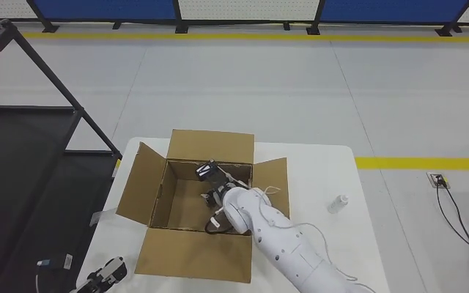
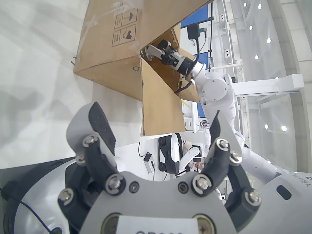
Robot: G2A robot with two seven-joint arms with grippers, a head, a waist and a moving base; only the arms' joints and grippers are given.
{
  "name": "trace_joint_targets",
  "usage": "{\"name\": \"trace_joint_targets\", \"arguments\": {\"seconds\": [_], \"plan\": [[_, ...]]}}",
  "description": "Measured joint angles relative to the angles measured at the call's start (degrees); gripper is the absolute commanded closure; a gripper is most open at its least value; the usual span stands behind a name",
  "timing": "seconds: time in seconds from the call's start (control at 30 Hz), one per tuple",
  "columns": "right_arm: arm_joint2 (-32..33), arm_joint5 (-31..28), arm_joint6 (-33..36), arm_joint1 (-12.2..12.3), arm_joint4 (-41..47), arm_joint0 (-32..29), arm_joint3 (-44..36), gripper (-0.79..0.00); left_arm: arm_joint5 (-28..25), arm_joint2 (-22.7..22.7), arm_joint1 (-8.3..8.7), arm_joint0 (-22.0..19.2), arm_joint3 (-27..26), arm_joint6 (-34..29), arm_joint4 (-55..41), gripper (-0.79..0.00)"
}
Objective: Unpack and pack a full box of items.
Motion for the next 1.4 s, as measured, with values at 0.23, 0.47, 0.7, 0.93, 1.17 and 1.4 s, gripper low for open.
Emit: {"name": "trace_joint_targets", "arguments": {"seconds": [0.23,0.47,0.7,0.93,1.17,1.4], "plan": [[7.2,-2.1,1.2,4.6,-9.9,-13.3,-23.6,-0.785,-0.1,0.3,-0.05,0.2,-0.4,0.1,0.5,-0.785],[19.6,2.8,-6.9,8.0,-18.7,-28.8,-44.5,-0.785,0.3,0.7,-0.06,0.2,-0.9,0.0,1.3,-0.785],[36.3,6.1,-17.6,9.8,-14.1,-41.7,-55.8,-0.785,1.3,1.5,-0.02,-0.2,-2.1,-0.1,3.0,-0.785],[47.7,5.8,-18.8,10.8,-9.0,-42.9,-48.3,-0.785,2.8,2.6,0.01,-0.9,-3.5,0.3,5.1,-0.785],[51.5,-0.7,-13.9,11.9,-7.3,-38.9,-35.6,-0.785,4.1,3.6,0.03,-1.4,-4.0,1.0,6.6,-0.785],[52.7,-3.1,-11.6,12.6,-6.2,-36.0,-28.3,-0.317,5.0,4.5,0.03,-1.8,-4.5,1.6,7.7,-0.785]]}}
